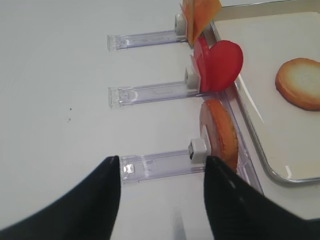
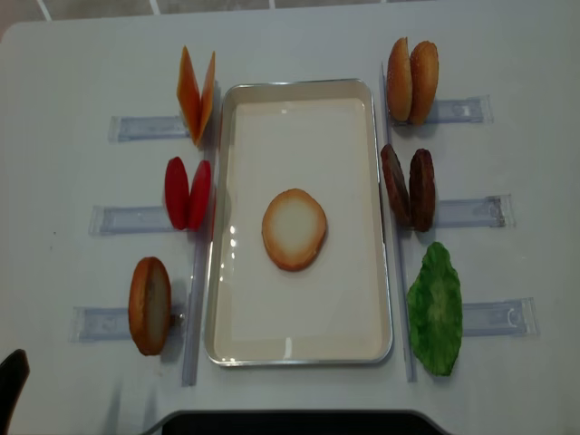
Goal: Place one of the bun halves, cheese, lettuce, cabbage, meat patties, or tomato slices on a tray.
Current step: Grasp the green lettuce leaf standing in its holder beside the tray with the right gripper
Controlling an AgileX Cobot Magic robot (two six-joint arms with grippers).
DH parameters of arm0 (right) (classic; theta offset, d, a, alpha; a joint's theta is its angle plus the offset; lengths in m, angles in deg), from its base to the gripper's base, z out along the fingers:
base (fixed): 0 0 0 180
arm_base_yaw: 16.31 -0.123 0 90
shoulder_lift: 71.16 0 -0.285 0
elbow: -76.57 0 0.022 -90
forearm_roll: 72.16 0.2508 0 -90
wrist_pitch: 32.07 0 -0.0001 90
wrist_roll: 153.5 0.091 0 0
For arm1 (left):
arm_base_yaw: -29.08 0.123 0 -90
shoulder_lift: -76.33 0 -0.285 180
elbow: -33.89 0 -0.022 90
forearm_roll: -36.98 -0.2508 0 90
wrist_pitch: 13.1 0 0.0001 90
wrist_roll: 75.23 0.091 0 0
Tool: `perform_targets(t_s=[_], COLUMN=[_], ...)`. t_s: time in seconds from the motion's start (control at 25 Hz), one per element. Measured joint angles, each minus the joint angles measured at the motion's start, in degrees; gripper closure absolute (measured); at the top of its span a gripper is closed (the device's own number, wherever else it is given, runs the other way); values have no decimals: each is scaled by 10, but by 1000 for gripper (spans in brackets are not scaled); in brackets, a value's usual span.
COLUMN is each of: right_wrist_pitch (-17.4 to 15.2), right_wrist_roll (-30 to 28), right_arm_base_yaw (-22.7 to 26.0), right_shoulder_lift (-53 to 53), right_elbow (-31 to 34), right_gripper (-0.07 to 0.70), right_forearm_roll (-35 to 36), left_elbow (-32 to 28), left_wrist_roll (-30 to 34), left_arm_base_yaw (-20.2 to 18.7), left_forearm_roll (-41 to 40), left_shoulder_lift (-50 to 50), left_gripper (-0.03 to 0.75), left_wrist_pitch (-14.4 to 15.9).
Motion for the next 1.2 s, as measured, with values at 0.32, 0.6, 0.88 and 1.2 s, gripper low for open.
perform_targets(t_s=[0.32,0.6,0.88,1.2], right_wrist_pitch=[0,0,1,-29], right_wrist_roll=[1,4,16,7], right_arm_base_yaw=[0,0,0,0], right_shoulder_lift=[0,0,90,503], right_elbow=[0,0,-19,-161], right_gripper=[160,171,219,230], right_forearm_roll=[0,0,-1,-1], left_elbow=[0,0,0,0], left_wrist_roll=[0,0,0,0], left_arm_base_yaw=[0,0,0,0], left_forearm_roll=[0,0,0,0], left_shoulder_lift=[0,0,0,0], left_gripper=[307,307,307,307], left_wrist_pitch=[0,0,0,0])
